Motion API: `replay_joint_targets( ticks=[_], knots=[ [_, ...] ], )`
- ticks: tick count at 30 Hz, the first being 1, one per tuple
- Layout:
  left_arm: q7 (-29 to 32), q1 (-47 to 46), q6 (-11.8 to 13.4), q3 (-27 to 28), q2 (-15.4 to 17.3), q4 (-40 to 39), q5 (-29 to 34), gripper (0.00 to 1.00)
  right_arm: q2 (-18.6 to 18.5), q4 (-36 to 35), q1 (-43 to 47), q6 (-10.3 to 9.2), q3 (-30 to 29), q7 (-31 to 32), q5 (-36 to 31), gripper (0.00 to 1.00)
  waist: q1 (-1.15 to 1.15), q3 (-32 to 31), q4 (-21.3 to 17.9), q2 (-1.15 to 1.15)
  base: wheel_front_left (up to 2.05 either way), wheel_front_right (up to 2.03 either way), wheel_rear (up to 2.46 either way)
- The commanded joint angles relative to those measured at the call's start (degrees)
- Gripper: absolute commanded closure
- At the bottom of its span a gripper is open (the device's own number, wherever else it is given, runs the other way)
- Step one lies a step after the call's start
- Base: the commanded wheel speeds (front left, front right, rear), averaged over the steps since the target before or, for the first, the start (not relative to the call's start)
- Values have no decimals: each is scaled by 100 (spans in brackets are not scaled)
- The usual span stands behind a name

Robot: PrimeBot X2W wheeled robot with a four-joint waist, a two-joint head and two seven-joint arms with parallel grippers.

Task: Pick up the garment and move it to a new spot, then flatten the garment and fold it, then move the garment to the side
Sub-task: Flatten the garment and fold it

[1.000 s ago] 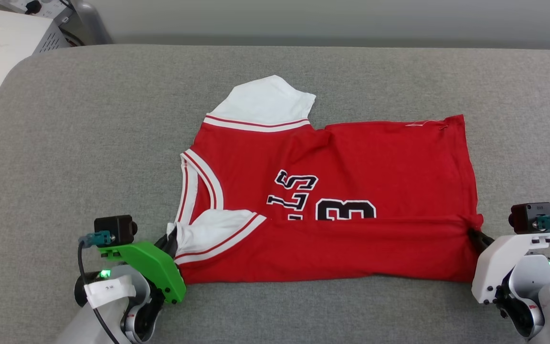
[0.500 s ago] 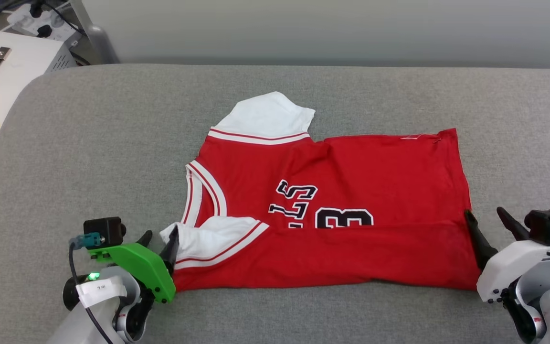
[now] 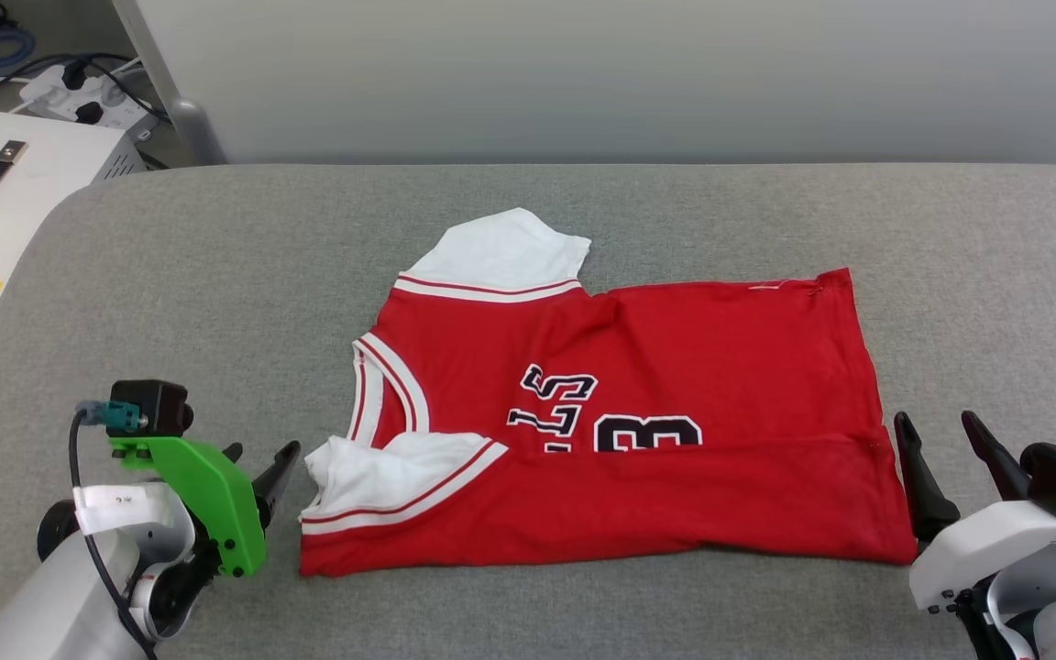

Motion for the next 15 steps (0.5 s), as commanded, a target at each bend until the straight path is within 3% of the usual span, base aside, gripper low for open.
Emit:
replay_joint_targets(
  ticks=[1, 4, 5, 9, 15],
  knots=[
    [282, 129, 18, -14, 141, -231, -132, 0, 45, -122, 99, -46, -55, 68, -67, 0, 0, 42, -33, 0, 0, 0, 0],
    [940, 294, 152, -62, 325, -711, -373, 0, 116, -309, 162, -46, -117, 162, -104, 0, 0, 103, -70, 0, 0, 0, 0],
    [1570, 501, 392, -68, 493, -1223, -674, 0, 184, -483, 140, -46, -123, 246, -92, 0, 0, 257, -157, 0, 0, 0, 0],
    [1685, 564, 495, -86, 423, -1288, -776, 0, 216, -549, 66, -46, -104, 279, -34, 0, 0, 424, -231, 0, 0, 0, 0],
    [1773, 507, 427, -260, 222, -966, -772, 0, 214, -512, -29, -46, -101, 324, 73, 0, 0, 627, -361, 0, 0, 0, 0]
  ],
)
